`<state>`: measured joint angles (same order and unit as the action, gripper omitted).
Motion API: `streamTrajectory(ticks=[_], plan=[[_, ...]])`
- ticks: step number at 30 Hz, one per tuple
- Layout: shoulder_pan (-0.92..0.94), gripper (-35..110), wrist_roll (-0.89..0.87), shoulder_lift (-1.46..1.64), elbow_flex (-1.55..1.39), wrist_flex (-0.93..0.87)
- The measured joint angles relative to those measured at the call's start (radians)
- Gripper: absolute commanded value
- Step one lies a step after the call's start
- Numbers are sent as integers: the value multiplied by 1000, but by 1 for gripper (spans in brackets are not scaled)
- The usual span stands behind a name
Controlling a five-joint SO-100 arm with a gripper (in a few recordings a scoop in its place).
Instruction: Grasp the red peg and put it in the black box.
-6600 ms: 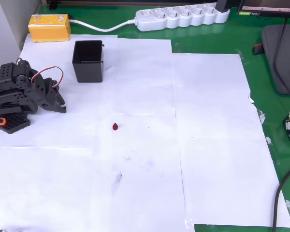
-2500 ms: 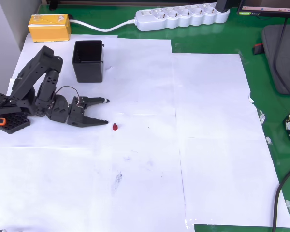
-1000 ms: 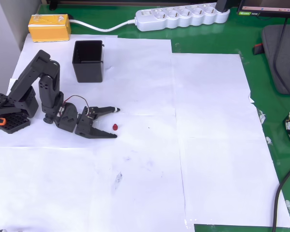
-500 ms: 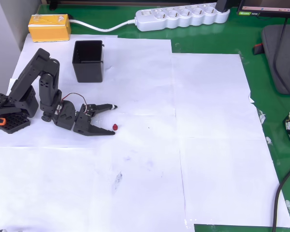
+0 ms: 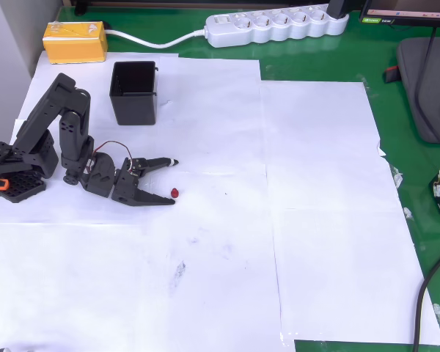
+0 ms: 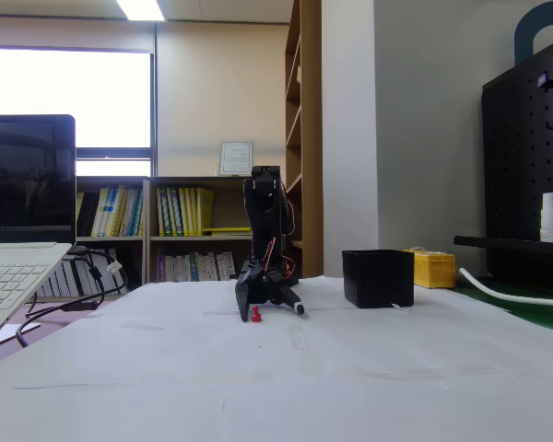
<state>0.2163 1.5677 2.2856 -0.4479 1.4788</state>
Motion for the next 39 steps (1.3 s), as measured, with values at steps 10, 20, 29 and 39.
streamTrajectory(ticks=[10,20,29,39], plan=[[0,40,0,0,-2,-3],[0,35,3,0,-2,-3],[0,26,15,0,-2,-5],[0,21,9,0,-2,-5]])
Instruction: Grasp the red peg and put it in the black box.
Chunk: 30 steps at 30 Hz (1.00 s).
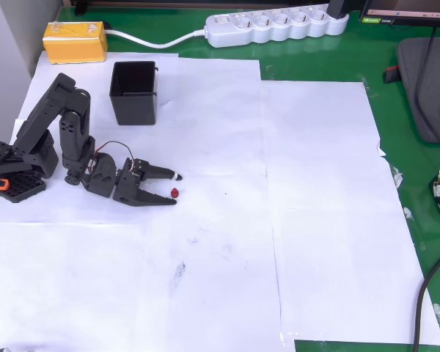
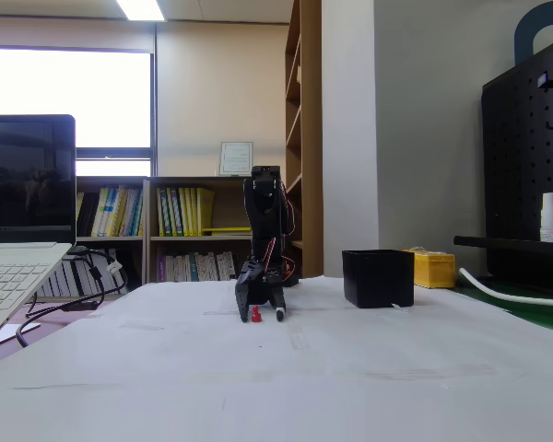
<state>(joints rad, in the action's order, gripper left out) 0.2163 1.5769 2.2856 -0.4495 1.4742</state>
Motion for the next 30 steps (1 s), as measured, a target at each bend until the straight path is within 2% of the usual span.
streamTrajectory(ticks=[30], plan=[[-5,17,6,0,-12,0]])
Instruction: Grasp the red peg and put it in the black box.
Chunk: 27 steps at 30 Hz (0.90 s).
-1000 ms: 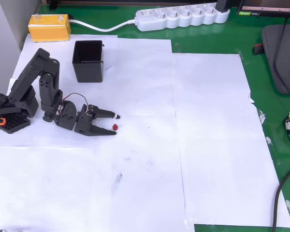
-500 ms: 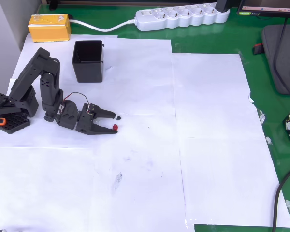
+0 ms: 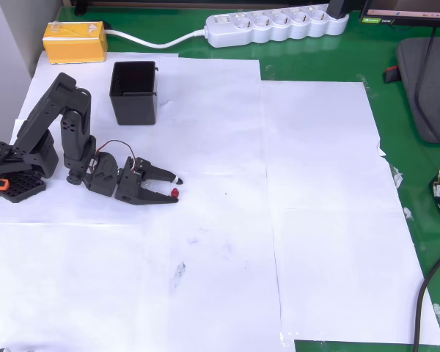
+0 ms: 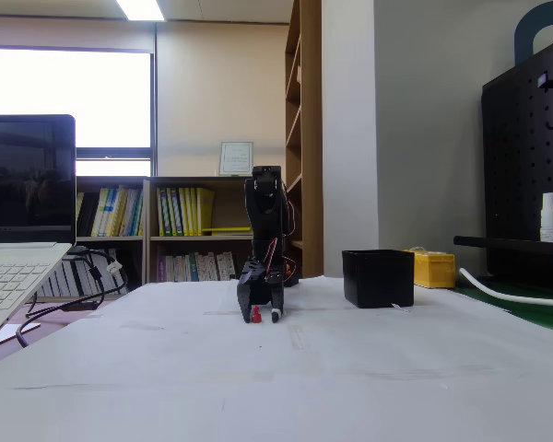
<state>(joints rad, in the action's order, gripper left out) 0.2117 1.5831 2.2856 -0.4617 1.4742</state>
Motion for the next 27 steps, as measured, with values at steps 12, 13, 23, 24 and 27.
streamTrajectory(ticks=[12,13,23,24,27], plan=[[6,4,0,0,3,9],[6,3,0,0,3,9],[6,0,-2,0,3,9],[6,0,3,0,3,9],[6,0,26,0,3,9]])
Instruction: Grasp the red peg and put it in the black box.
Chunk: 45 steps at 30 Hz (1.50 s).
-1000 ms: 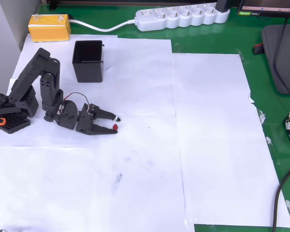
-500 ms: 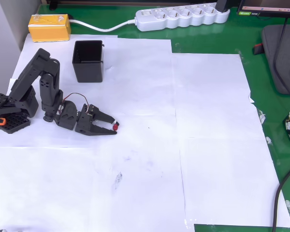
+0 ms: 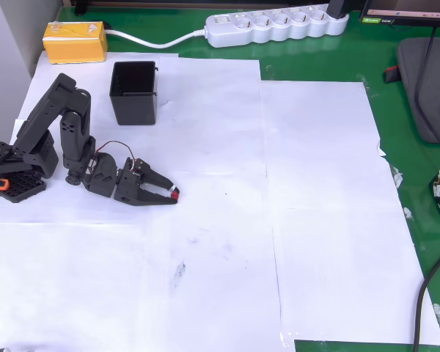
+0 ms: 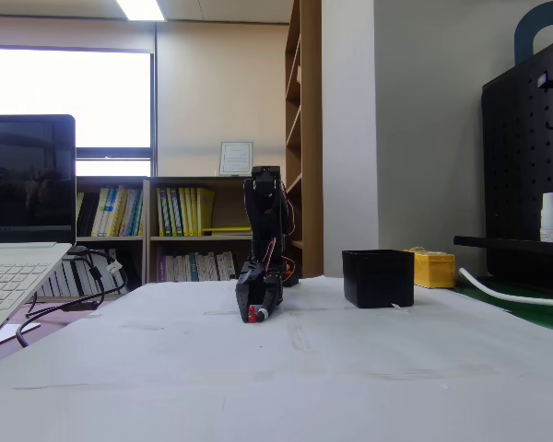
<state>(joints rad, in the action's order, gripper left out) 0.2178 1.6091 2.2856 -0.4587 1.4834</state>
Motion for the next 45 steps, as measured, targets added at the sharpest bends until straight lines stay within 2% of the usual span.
streamTrajectory(ticks=[5,12,16,22,28,33,39,45], plan=[[3,0,12,-106,25,-87],[-6,0,-15,-555,15,-509],[-25,0,-14,-802,-64,-907],[-71,0,-44,-994,-316,-1640],[-161,0,-204,-979,-726,-2332],[-268,0,-354,-853,-1085,-2793],[-430,0,-538,-742,-1382,-3091],[-588,0,-670,-644,-1517,-3226]])
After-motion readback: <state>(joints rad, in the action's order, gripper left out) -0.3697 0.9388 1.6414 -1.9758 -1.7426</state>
